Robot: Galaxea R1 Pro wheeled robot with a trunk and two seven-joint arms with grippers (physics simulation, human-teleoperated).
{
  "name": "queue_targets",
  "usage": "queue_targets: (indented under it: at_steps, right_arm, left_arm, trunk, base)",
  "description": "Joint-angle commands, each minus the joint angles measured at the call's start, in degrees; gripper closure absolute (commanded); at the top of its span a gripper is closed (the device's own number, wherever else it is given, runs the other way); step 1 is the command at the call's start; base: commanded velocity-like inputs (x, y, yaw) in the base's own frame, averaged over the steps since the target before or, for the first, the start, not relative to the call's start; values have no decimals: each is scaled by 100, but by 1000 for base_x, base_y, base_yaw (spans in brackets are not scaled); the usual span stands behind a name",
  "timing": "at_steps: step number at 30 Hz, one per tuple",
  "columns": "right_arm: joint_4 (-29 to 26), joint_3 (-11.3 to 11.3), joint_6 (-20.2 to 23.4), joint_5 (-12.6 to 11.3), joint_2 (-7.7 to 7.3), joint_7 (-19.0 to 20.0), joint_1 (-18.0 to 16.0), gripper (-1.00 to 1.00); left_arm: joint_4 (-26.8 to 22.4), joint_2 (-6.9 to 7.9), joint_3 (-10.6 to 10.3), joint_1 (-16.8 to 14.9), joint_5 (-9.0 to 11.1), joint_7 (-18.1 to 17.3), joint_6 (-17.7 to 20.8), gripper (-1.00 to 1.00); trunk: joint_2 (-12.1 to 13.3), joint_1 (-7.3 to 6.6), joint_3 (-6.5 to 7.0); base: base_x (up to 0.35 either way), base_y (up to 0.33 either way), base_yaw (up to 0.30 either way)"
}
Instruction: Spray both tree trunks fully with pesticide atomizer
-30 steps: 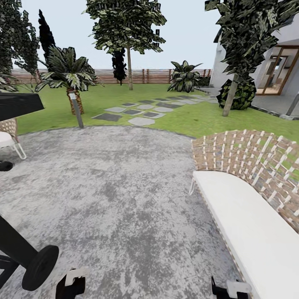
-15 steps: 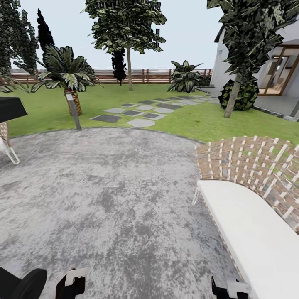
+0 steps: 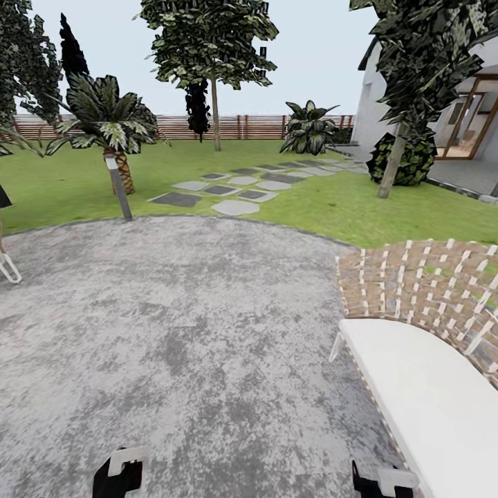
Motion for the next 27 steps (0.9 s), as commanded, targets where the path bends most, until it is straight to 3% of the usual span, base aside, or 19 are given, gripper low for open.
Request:
queue_targets:
  at_steps: [1,27]
  right_arm:
    - [4,0,-15,7,0,-15,-3,-100]
    - [4,1,-15,7,0,-15,-3,-100]
  left_arm:
    - [4,0,-2,-3,13,8,-19,100]
    - [4,0,-1,-3,16,8,-19,100]
  trunk:
    - [-2,2,-5]
    - [-2,2,-5]
  base:
    - [338,79,0]
    - [339,79,0]
